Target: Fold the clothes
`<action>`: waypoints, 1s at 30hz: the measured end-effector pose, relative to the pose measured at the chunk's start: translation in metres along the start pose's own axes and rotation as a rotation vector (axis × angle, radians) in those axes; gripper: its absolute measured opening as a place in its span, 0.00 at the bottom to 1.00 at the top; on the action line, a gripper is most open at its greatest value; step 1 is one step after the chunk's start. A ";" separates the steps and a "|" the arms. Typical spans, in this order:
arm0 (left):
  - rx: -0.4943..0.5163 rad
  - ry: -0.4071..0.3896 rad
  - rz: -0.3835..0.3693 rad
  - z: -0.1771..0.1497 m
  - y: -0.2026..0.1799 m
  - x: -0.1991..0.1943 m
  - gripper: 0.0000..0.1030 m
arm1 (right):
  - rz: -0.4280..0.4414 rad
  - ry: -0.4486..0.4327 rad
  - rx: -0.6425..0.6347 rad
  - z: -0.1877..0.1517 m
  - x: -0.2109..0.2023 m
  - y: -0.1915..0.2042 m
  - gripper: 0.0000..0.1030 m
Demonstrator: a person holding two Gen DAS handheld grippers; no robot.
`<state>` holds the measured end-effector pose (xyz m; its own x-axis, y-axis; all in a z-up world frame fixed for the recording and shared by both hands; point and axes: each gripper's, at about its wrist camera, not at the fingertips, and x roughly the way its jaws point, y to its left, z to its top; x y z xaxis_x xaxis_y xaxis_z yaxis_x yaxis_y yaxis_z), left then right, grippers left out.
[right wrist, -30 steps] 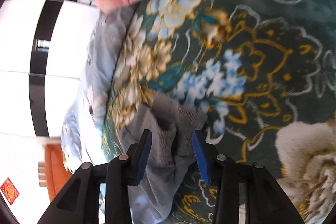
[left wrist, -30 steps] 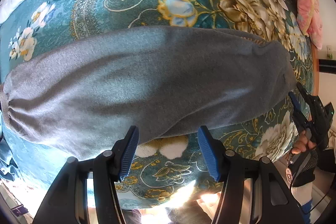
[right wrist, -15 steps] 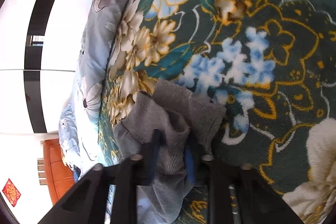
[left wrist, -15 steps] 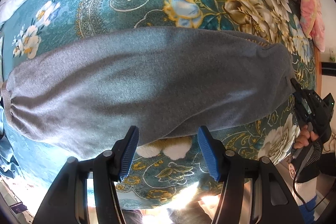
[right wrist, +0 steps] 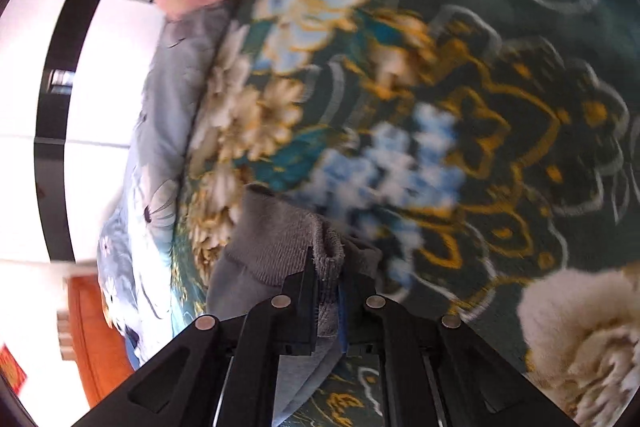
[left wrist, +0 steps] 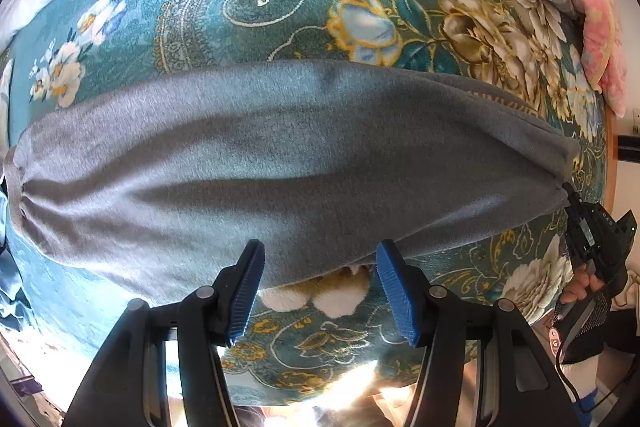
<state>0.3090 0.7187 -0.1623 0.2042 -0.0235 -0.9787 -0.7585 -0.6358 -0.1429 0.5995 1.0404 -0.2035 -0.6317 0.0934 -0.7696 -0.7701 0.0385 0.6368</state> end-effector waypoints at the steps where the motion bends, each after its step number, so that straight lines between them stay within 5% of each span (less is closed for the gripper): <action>1: -0.003 0.002 0.002 0.001 0.000 0.001 0.58 | 0.009 0.001 -0.004 -0.001 0.000 -0.001 0.08; 4: -0.014 0.004 0.004 0.006 0.002 0.005 0.58 | 0.038 0.000 -0.012 0.000 -0.003 0.000 0.12; 7: -0.012 -0.006 -0.002 0.016 -0.003 0.008 0.58 | 0.033 -0.022 -0.022 0.000 -0.012 0.003 0.41; 9: 0.002 -0.018 -0.002 0.028 -0.011 0.012 0.58 | 0.035 -0.027 -0.027 -0.001 -0.017 0.001 0.47; 17: 0.136 -0.026 0.036 0.072 -0.065 0.048 0.58 | 0.090 0.059 -0.006 -0.017 0.005 -0.010 0.55; 30: 0.062 -0.006 0.050 0.102 -0.075 0.078 0.59 | 0.201 0.082 0.034 -0.014 0.015 -0.014 0.58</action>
<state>0.3185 0.8434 -0.2435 0.1614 -0.0497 -0.9856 -0.8044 -0.5853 -0.1022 0.6000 1.0271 -0.2246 -0.7781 0.0217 -0.6277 -0.6257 0.0607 0.7777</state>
